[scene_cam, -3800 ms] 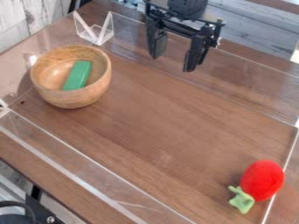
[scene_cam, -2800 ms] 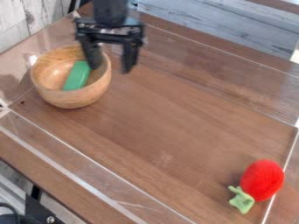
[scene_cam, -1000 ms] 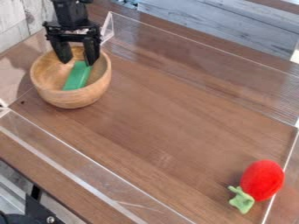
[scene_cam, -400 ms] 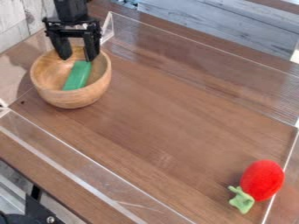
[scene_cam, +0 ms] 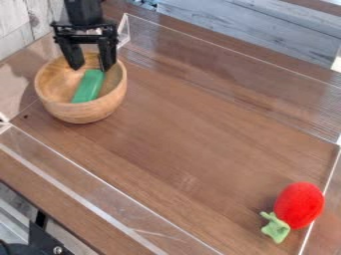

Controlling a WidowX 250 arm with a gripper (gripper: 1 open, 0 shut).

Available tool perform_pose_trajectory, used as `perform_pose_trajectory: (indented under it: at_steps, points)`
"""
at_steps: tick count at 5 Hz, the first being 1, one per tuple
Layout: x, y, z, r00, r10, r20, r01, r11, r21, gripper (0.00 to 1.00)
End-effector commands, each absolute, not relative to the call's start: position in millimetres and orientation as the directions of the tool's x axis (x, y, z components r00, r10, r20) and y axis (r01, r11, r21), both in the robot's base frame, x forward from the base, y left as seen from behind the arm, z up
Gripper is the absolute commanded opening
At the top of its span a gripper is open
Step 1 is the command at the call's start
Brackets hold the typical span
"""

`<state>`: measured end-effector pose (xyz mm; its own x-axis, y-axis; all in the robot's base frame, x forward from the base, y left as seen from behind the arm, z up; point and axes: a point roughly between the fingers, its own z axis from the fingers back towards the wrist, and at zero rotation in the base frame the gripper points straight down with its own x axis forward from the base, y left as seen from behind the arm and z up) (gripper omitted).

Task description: Remove the green block from the brown bowl and put it on the table

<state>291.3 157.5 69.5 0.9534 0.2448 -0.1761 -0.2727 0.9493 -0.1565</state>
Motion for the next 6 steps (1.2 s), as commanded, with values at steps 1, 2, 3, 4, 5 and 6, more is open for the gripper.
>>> perform_pose_trajectory:
  at_steps: [1,2,3,4,5,6]
  points:
    - [304,156,107.0,0.971,0.225,-0.084,-0.234,0.964,-0.129,1.0]
    - [304,158,97.8,0.969,0.226,-0.1,-0.237,0.964,-0.117,1.0]
    - [304,162,85.0,0.957,0.266,-0.117,-0.278,0.955,-0.105,1.0]
    - [303,165,72.1,0.943,0.305,-0.132,-0.318,0.943,-0.094,1.0]
    - [292,173,66.9,0.944,0.3,-0.139,-0.313,0.947,-0.077,1.0]
    - [284,182,65.3,0.944,0.295,-0.149,-0.308,0.949,-0.069,1.0]
